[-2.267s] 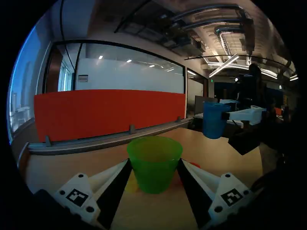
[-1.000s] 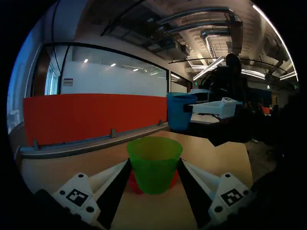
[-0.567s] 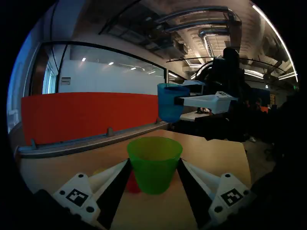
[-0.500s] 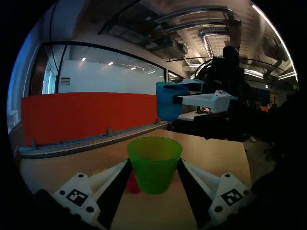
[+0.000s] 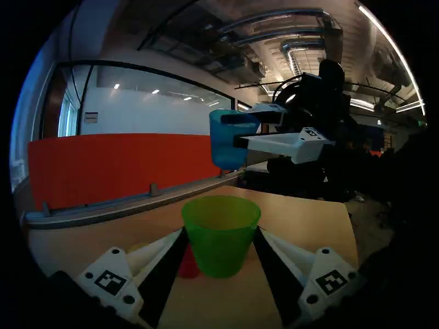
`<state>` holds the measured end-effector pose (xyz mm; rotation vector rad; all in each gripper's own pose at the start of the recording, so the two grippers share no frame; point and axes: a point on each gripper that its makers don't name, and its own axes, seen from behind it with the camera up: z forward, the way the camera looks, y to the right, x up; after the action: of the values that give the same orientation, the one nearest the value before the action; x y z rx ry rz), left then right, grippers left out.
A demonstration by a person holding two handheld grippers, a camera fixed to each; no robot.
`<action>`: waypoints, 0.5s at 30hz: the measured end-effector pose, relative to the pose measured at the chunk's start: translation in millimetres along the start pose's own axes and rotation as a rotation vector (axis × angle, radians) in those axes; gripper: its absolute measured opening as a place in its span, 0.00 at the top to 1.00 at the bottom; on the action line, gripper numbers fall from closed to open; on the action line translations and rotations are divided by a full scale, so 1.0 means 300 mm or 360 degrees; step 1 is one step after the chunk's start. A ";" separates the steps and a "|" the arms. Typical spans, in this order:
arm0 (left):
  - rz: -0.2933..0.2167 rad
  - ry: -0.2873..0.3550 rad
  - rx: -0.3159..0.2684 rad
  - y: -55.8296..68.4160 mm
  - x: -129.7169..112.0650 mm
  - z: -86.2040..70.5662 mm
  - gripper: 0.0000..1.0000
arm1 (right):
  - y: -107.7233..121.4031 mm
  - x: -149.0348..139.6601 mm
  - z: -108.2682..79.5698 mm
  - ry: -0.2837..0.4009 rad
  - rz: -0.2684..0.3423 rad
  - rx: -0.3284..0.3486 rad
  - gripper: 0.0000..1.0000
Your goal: Pour water
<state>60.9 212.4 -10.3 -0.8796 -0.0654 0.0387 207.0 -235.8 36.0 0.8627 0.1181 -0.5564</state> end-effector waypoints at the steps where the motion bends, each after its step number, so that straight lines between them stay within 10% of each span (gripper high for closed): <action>1: 0.0001 0.0001 -0.0001 0.001 0.001 0.000 0.17 | 0.002 0.002 0.002 0.0001 -0.0014 -0.0002 0.10; 15: 0.0013 0.0006 -0.0009 0.014 0.007 -0.005 0.17 | 0.034 0.049 0.039 0.0016 -0.0267 -0.0007 0.10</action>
<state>63.0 214.2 -14.4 -0.8853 -0.0585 0.0444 223.1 -245.5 46.1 0.8557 0.2022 -0.7086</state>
